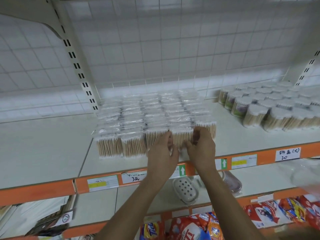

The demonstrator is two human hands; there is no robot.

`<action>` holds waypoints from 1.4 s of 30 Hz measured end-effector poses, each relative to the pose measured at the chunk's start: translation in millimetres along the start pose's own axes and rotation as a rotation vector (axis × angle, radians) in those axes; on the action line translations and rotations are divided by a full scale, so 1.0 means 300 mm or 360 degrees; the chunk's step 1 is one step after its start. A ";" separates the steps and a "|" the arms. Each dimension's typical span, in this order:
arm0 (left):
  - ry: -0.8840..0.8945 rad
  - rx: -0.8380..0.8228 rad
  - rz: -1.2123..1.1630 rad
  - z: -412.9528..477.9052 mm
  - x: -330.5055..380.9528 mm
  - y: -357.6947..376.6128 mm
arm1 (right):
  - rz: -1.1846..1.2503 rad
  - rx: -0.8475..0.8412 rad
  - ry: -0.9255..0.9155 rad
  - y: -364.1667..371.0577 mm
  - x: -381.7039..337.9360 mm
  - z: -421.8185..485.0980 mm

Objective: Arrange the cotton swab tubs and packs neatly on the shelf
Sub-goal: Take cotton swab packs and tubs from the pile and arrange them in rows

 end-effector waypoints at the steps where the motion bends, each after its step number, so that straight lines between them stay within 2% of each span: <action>1: 0.0001 -0.0006 0.0002 -0.002 -0.001 0.001 | -0.0004 0.0002 -0.0009 0.001 0.000 0.000; 6: 0.0024 -0.0019 -0.0001 -0.009 -0.002 -0.002 | -0.0060 0.0034 -0.0057 0.006 0.004 -0.008; 13: 0.0183 0.0112 0.0095 -0.006 0.010 -0.112 | -0.0065 0.0306 -0.0336 -0.051 -0.103 -0.070; 19: 0.0248 0.0296 0.0264 -0.024 -0.023 -0.273 | 0.0084 0.0217 -0.0556 0.036 -0.230 -0.139; 22: 0.0130 0.0449 0.0330 -0.043 -0.096 -0.362 | 0.0161 0.0089 -0.0614 0.119 -0.291 -0.185; 26: -0.0177 0.0673 0.0349 -0.059 -0.252 -0.478 | 0.0230 -0.0159 -0.0643 0.246 -0.360 -0.246; 32: -0.0622 0.0414 0.0150 -0.058 -0.454 -0.459 | 0.0211 -0.0460 -0.0551 0.425 -0.439 -0.306; 37: -0.0622 0.0420 0.0090 -0.074 -0.489 -0.472 | 0.0132 -0.0573 -0.0553 0.525 -0.477 -0.336; 42: -0.0568 0.0387 0.0084 -0.067 -0.475 -0.511 | 0.0129 -0.0442 -0.0533 0.539 -0.486 -0.349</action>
Point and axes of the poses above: each hand's wrist, its own z-axis towards the middle knuckle, its own y-axis out of the palm, x = y × z, the point moved 8 cm from there along z, towards the middle knuckle, and after that the axes turned 4 degrees about z, right-handed, at the moved point
